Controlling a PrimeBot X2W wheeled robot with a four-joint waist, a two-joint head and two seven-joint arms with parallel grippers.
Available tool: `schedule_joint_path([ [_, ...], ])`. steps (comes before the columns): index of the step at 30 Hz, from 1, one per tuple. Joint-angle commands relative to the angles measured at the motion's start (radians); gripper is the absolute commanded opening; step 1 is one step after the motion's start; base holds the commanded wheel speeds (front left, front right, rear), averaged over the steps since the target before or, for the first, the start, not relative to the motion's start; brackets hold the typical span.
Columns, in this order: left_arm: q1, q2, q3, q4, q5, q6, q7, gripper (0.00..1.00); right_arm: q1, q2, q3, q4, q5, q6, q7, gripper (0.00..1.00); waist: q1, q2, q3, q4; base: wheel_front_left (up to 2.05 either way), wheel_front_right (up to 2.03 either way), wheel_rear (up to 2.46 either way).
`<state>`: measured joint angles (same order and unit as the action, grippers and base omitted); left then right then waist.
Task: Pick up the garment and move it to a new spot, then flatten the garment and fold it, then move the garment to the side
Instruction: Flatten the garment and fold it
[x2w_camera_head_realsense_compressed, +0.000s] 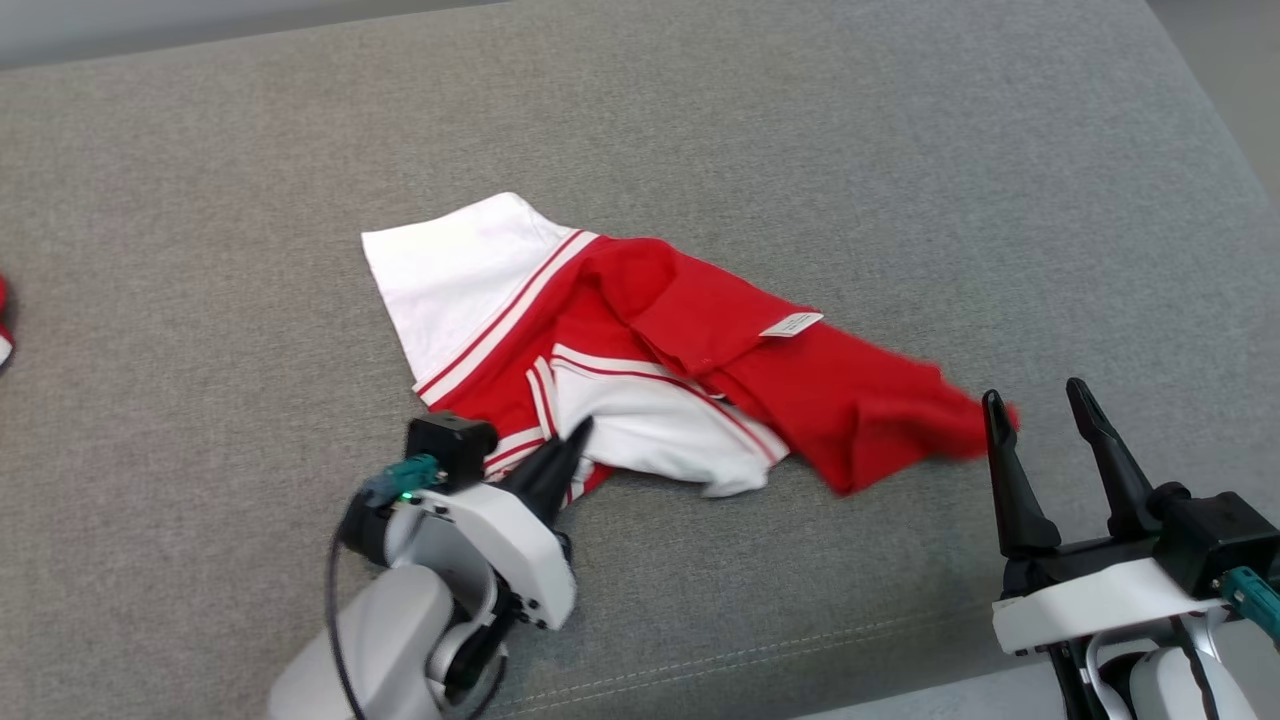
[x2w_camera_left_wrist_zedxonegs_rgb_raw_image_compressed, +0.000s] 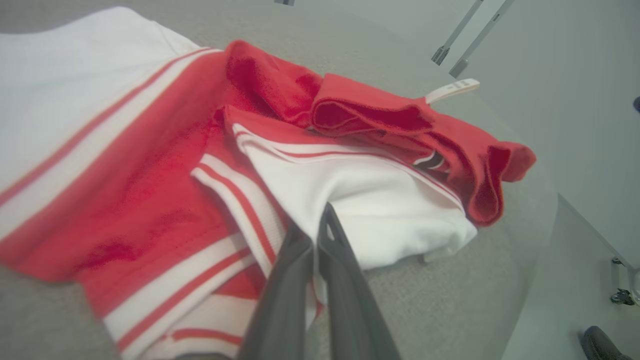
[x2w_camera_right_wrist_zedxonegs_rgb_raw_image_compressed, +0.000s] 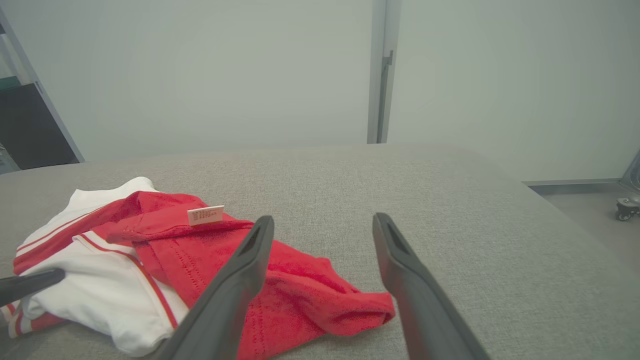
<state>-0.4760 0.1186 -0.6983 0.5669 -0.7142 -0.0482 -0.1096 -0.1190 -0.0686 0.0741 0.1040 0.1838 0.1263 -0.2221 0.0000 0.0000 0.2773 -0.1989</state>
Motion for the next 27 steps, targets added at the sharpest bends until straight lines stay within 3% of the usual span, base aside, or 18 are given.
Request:
schedule_joint_path([
  [1, -0.004, 0.049, 0.049, -0.046, -0.001, 0.023, -0.005, 0.00, -0.023, -0.008, 0.015, -0.027, -0.005, 0.004, -0.015, 1.00, 0.0000, 0.0000, -0.003, 0.021, 0.00, 0.00, 0.00],
  [11, 0.076, 0.274, 0.198, -0.395, 0.009, 0.207, 0.023, 0.00, -0.036, -0.020, -0.011, -0.030, -0.011, 0.004, -0.002, 1.00, 0.0000, 0.0000, -0.006, 0.102, 0.00, 0.00, 0.00],
  [17, 0.083, 0.399, 0.272, -0.540, 0.051, 0.301, 0.064, 0.00, -0.045, -0.023, -0.002, -0.025, -0.009, 0.004, 0.004, 1.00, 0.0000, 0.0000, -0.013, 0.112, 0.00, 0.00, 0.00],
  [22, 0.131, 0.408, 0.317, -0.555, 0.008, 0.343, 0.083, 0.00, -0.047, -0.019, 0.006, -0.016, -0.002, 0.004, 0.003, 1.00, 0.0000, 0.0000, -0.012, 0.099, 0.00, 0.00, 0.00],
  [27, 0.170, 0.373, 0.340, -0.460, -0.056, 0.324, 0.060, 0.00, -0.050, -0.016, 0.007, -0.001, 0.005, 0.004, -0.001, 1.00, 0.0000, 0.0000, -0.009, 0.086, 0.00, 0.00, 0.00],
])
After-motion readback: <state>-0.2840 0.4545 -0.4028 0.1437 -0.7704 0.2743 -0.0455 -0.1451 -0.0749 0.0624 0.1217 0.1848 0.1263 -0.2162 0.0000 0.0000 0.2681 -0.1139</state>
